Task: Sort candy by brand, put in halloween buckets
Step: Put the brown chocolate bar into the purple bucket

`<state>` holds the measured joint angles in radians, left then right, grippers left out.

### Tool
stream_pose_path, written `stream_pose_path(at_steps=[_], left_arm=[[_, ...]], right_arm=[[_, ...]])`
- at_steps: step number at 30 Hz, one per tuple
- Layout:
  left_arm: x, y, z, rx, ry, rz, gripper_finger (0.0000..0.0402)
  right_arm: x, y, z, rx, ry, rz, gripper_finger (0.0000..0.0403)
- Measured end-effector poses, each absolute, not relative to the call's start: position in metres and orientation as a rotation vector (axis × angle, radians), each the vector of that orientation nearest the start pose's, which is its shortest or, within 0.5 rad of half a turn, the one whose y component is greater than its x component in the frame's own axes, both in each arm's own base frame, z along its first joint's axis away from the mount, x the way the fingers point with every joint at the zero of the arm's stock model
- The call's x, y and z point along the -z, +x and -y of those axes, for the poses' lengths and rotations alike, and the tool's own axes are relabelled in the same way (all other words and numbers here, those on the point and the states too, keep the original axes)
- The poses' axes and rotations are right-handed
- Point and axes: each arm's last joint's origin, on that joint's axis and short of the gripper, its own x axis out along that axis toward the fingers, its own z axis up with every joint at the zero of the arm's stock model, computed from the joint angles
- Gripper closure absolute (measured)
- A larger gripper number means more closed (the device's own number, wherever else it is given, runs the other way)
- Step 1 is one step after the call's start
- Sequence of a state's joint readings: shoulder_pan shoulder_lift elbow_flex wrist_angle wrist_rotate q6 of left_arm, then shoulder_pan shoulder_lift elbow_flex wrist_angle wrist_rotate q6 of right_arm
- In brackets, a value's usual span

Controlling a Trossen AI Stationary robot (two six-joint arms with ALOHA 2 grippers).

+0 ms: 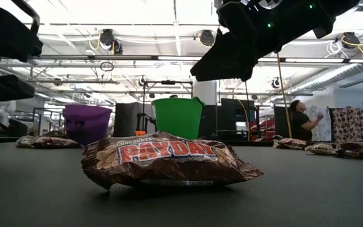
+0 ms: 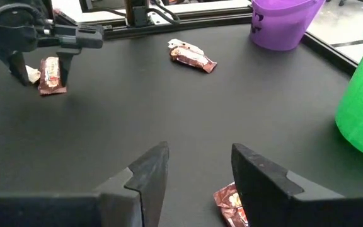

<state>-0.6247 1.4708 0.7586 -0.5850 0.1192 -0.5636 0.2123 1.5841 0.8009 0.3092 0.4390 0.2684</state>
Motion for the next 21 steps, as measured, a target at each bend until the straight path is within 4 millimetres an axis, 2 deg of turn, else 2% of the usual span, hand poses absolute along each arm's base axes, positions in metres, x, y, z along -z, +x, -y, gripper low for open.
stream_pose_path(at_steps=[3,11,16,21], left_arm=[[-0.156,0.195,0.147,0.243,-0.126,-1.405,0.0141],[-0.133,0.196,0.149,0.182,-0.103,-1.51,0.0141],[-0.135,0.196,0.149,0.171,-0.095,-1.53,0.0146],[-0.139,0.197,0.149,0.165,-0.091,-1.54,0.0185]], right_arm=[[-0.194,0.318,-0.056,0.281,0.111,-0.416,0.0237],[-0.194,0.318,-0.056,0.281,0.111,-0.416,0.0237],[-0.194,0.318,-0.056,0.281,0.111,-0.416,0.0237],[-0.194,0.318,-0.056,0.281,0.111,-0.415,0.0237]])
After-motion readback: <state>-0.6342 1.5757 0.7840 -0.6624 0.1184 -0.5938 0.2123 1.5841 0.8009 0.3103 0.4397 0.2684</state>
